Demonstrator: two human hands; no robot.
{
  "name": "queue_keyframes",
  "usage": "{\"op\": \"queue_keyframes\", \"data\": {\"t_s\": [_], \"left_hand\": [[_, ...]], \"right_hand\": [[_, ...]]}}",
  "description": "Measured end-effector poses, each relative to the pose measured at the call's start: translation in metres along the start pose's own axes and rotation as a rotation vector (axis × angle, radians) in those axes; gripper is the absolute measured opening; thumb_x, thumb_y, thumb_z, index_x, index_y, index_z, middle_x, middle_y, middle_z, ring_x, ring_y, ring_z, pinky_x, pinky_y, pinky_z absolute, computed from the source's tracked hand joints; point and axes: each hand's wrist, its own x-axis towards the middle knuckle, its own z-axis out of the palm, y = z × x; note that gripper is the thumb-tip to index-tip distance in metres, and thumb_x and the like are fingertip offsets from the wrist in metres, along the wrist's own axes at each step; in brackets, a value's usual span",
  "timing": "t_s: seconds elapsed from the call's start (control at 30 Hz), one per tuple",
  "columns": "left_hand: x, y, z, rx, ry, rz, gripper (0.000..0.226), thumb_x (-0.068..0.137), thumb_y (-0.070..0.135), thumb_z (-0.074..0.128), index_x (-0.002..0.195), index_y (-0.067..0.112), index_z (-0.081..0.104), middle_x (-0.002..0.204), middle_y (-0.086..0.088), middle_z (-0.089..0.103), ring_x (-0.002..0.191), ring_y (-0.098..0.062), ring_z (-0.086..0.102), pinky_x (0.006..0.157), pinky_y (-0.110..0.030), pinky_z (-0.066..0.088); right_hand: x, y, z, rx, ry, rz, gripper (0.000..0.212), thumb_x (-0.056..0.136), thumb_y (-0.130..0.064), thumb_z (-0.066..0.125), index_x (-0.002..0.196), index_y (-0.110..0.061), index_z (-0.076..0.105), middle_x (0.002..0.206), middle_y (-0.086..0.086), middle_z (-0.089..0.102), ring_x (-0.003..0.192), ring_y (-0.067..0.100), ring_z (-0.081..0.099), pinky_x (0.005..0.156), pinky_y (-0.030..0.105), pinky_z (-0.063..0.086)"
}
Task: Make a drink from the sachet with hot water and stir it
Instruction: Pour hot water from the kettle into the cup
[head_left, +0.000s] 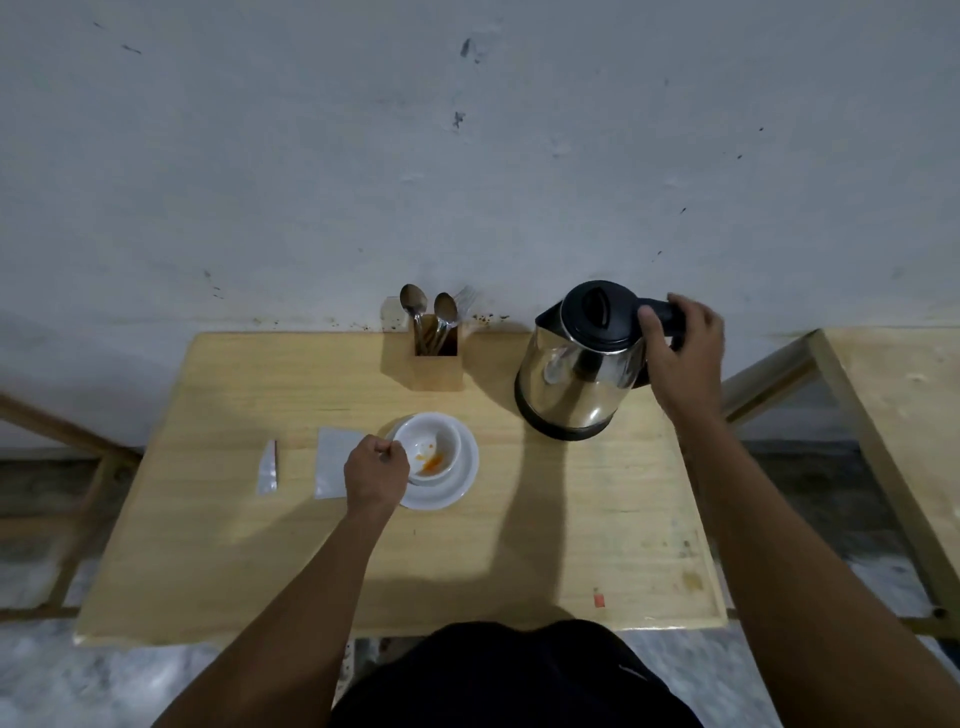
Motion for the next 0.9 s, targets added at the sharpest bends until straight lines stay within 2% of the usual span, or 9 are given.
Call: {"op": "queue_keyframes", "data": {"t_s": [0.1, 0.23, 0.27, 0.33, 0.43, 0.57, 0.67, 0.77, 0.9], "left_hand": [[-0.006, 0.004, 0.005, -0.028, 0.048, -0.034, 0.017, 0.091, 0.015, 0.050, 0.078, 0.005, 0.054, 0.071, -0.005, 0.054, 0.070, -0.021, 0.050, 0.070, -0.029, 0.037], [-0.008, 0.005, 0.009, -0.064, 0.084, -0.061, 0.016, 0.091, 0.016, 0.049, 0.078, 0.006, 0.052, 0.076, -0.010, 0.058, 0.075, -0.028, 0.056, 0.072, -0.035, 0.045], [-0.007, 0.004, 0.010, -0.061, 0.084, -0.069, 0.016, 0.090, 0.017, 0.049, 0.078, 0.007, 0.052, 0.078, -0.012, 0.060, 0.077, -0.032, 0.059, 0.075, -0.040, 0.048], [-0.002, -0.001, 0.011, -0.041, 0.071, -0.092, 0.018, 0.089, 0.020, 0.049, 0.073, 0.012, 0.051, 0.078, -0.016, 0.062, 0.080, -0.038, 0.064, 0.082, -0.048, 0.053], [0.002, -0.003, 0.012, -0.010, 0.061, -0.116, 0.021, 0.089, 0.024, 0.050, 0.070, 0.014, 0.051, 0.078, -0.019, 0.063, 0.082, -0.040, 0.066, 0.086, -0.053, 0.053], [-0.005, 0.006, 0.007, -0.022, 0.054, -0.132, 0.021, 0.089, 0.025, 0.052, 0.079, 0.008, 0.057, 0.085, -0.021, 0.067, 0.085, -0.039, 0.066, 0.085, -0.048, 0.054], [-0.010, 0.012, 0.007, -0.053, 0.047, -0.157, 0.020, 0.090, 0.026, 0.051, 0.077, 0.012, 0.055, 0.079, -0.013, 0.063, 0.085, -0.040, 0.066, 0.073, -0.040, 0.050], [-0.011, 0.013, 0.006, -0.043, 0.043, -0.158, 0.019, 0.091, 0.025, 0.051, 0.080, 0.011, 0.055, 0.079, -0.008, 0.061, 0.086, -0.039, 0.066, 0.065, -0.034, 0.045], [-0.012, 0.011, 0.006, -0.045, 0.040, -0.139, 0.020, 0.092, 0.024, 0.051, 0.087, 0.006, 0.057, 0.080, -0.007, 0.061, 0.083, -0.038, 0.066, 0.060, -0.030, 0.044]], "right_hand": [[0.025, 0.005, -0.009, -0.063, -0.093, -0.030, 0.049, 0.084, -0.067, 0.056, 0.109, -0.025, 0.062, 0.112, -0.004, 0.059, 0.105, 0.011, 0.056, 0.092, 0.036, 0.050], [0.054, 0.008, -0.022, 0.051, -0.303, -0.031, 0.046, 0.083, -0.056, 0.068, 0.092, -0.011, 0.067, 0.084, -0.005, 0.068, 0.072, -0.006, 0.064, 0.070, 0.020, 0.048], [0.061, 0.011, -0.024, 0.054, -0.346, -0.028, 0.048, 0.082, -0.056, 0.069, 0.090, -0.008, 0.067, 0.081, 0.000, 0.069, 0.071, -0.002, 0.065, 0.068, 0.020, 0.049], [0.073, 0.017, -0.024, 0.013, -0.420, -0.031, 0.058, 0.077, -0.065, 0.068, 0.084, -0.008, 0.069, 0.079, 0.008, 0.071, 0.075, 0.014, 0.068, 0.071, 0.031, 0.052], [0.085, 0.020, -0.025, -0.029, -0.519, -0.046, 0.071, 0.072, -0.073, 0.063, 0.072, -0.003, 0.072, 0.064, 0.012, 0.067, 0.056, 0.013, 0.061, 0.063, 0.032, 0.047], [0.092, 0.020, -0.027, -0.033, -0.603, -0.056, 0.075, 0.064, -0.075, 0.068, 0.061, 0.000, 0.065, 0.051, 0.010, 0.057, 0.044, 0.011, 0.055, 0.058, 0.028, 0.044], [0.093, 0.026, -0.027, -0.024, -0.626, -0.079, 0.075, 0.058, -0.071, 0.071, 0.055, 0.001, 0.052, 0.053, 0.007, 0.038, 0.049, 0.017, 0.041, 0.057, 0.029, 0.032], [0.089, 0.025, -0.027, 0.007, -0.607, -0.129, 0.074, 0.057, -0.067, 0.074, 0.052, 0.001, 0.045, 0.051, 0.001, 0.030, 0.048, 0.013, 0.033, 0.052, 0.026, 0.026], [0.083, 0.031, -0.024, 0.050, -0.533, -0.142, 0.088, 0.053, -0.075, 0.076, 0.057, 0.009, 0.052, 0.050, 0.006, 0.037, 0.047, 0.015, 0.038, 0.051, 0.027, 0.030]]}}
